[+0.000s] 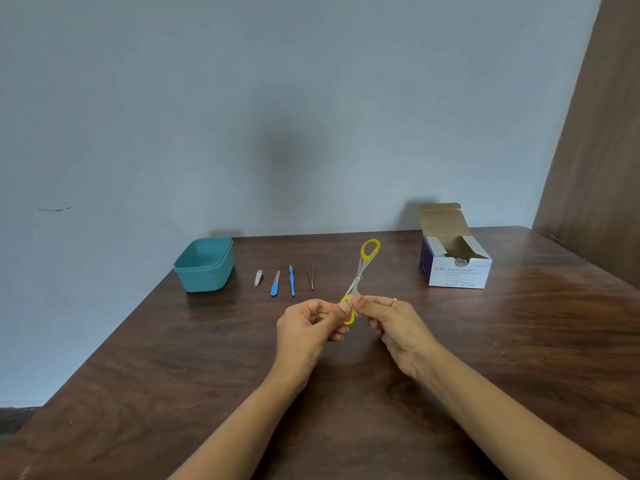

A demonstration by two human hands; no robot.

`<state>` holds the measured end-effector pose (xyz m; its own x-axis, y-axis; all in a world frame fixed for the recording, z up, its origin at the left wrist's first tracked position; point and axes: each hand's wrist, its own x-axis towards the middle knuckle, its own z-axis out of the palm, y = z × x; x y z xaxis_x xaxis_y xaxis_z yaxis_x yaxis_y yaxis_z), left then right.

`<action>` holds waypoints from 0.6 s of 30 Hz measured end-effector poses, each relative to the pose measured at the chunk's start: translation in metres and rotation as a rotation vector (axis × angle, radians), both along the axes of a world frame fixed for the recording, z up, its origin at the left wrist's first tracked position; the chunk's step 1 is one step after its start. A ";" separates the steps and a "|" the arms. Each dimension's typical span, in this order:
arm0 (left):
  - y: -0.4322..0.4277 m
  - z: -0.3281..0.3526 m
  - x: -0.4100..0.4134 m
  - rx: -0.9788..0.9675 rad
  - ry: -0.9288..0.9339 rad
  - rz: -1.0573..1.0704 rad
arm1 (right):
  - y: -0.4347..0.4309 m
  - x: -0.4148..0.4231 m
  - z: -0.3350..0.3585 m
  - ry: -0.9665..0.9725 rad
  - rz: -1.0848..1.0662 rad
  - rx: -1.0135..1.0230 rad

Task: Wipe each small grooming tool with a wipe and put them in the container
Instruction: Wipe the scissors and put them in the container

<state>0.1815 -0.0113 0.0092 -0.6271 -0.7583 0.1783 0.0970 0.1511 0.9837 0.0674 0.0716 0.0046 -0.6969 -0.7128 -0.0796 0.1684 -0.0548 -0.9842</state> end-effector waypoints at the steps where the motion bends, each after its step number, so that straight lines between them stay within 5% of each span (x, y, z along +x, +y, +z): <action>1: 0.001 0.000 0.000 0.004 0.002 -0.008 | 0.000 -0.001 0.000 -0.020 0.015 -0.014; 18: -0.001 -0.001 0.004 0.245 0.032 -0.107 | 0.009 -0.008 0.012 0.017 0.311 0.052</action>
